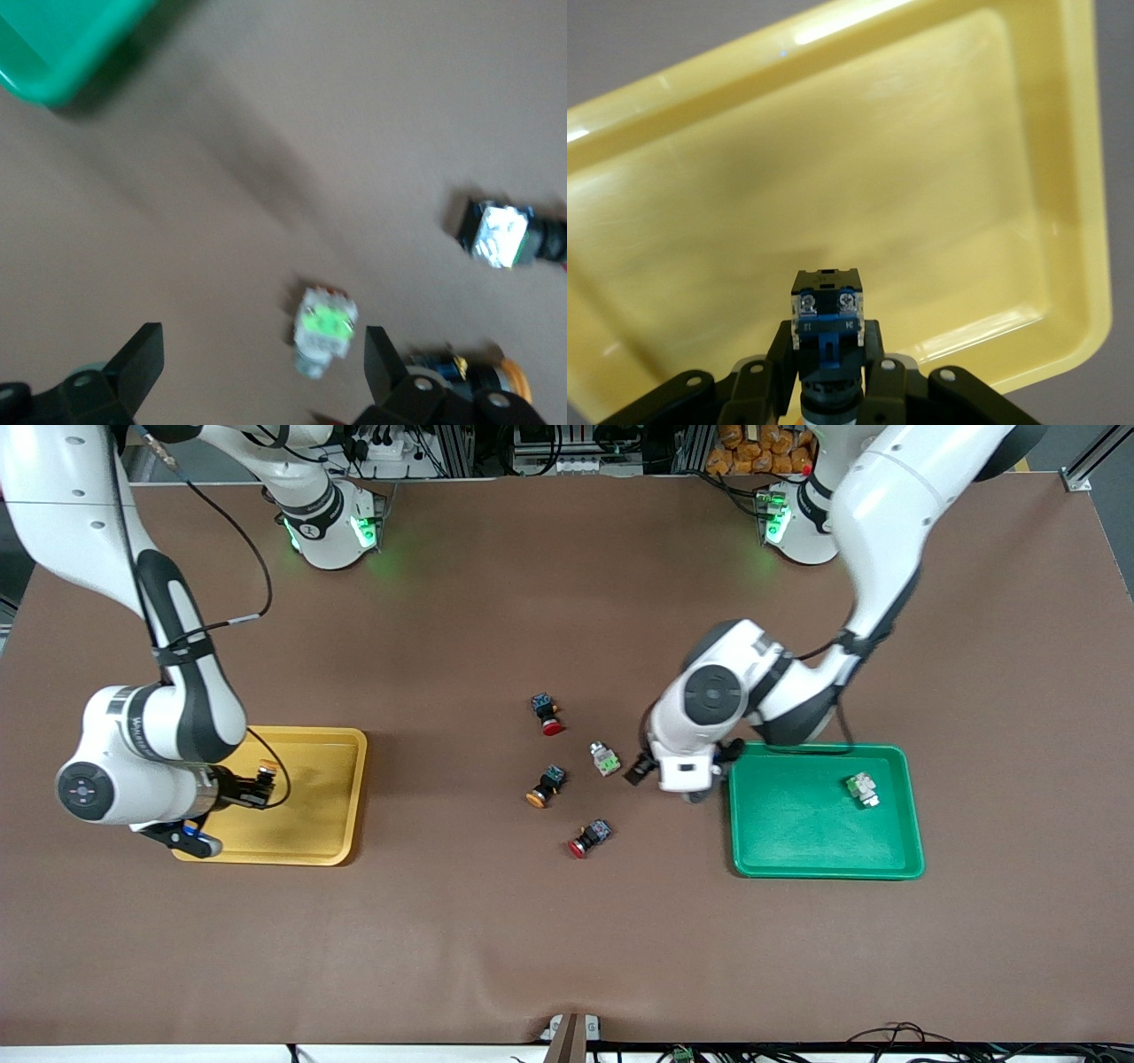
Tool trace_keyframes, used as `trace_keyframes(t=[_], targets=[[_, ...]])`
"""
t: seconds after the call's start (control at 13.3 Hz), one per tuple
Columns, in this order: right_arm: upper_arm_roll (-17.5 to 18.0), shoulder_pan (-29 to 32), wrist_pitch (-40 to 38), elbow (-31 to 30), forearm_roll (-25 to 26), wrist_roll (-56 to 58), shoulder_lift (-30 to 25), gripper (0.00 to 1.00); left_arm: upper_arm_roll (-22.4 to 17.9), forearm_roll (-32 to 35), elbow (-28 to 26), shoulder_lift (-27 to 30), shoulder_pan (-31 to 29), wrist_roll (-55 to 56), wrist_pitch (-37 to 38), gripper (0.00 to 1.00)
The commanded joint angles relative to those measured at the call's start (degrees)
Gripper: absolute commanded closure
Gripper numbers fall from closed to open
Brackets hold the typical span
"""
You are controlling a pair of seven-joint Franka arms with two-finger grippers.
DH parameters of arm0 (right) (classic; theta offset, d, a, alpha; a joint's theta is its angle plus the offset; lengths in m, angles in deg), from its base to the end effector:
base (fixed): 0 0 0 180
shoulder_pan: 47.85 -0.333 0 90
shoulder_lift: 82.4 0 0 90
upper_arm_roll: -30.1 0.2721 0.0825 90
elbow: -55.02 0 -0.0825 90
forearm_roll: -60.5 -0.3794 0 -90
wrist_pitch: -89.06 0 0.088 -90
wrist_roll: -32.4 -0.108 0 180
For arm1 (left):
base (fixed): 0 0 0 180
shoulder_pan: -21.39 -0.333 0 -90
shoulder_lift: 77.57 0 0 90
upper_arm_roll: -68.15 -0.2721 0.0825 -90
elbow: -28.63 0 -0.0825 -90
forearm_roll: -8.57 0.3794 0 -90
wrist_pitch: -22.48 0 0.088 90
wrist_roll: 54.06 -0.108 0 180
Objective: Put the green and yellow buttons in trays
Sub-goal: 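Release the yellow button in the yellow tray while the left gripper grasps another green button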
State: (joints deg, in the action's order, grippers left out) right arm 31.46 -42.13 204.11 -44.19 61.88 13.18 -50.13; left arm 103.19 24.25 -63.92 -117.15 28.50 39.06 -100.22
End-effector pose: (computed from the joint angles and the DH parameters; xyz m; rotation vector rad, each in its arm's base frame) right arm 0.6059 -0.0482 0.2011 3.0055 -0.6093 -0.4372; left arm 0.5204 -0.3999 0.2416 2.8333 1.2650 -0.2335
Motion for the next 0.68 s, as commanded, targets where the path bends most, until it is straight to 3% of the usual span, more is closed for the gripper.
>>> trace_keyframes(t=[0.0,0.23,0.45,0.53,0.6], targets=[[0.83,1.05,0.88,-1.08,0.99,0.41,0.68,0.99,-0.67,-0.47,2.55,-3.57,2.72,1.18,-3.32,0.0],[0.83,1.4,1.23,-1.08,0.99,0.5,1.73,0.99,-2.69,0.76,1.67,-5.16,5.45,1.98,-6.07,0.0],[0.83,1.41,6.66,-4.41,0.99,0.5,2.09,0.91,-3.75,1.46,1.67,-7.26,7.39,2.06,-9.13,0.0],[0.83,1.49,6.77,-4.59,0.99,0.5,2.0,0.72,-3.75,1.46,1.58,-7.88,7.65,2.5,-10.45,0.04],[0.83,1.4,6.33,-4.42,0.99,0.5,1.74,0.25,-3.92,1.46,1.67,-8.58,7.74,3.46,-11.59,0.11]])
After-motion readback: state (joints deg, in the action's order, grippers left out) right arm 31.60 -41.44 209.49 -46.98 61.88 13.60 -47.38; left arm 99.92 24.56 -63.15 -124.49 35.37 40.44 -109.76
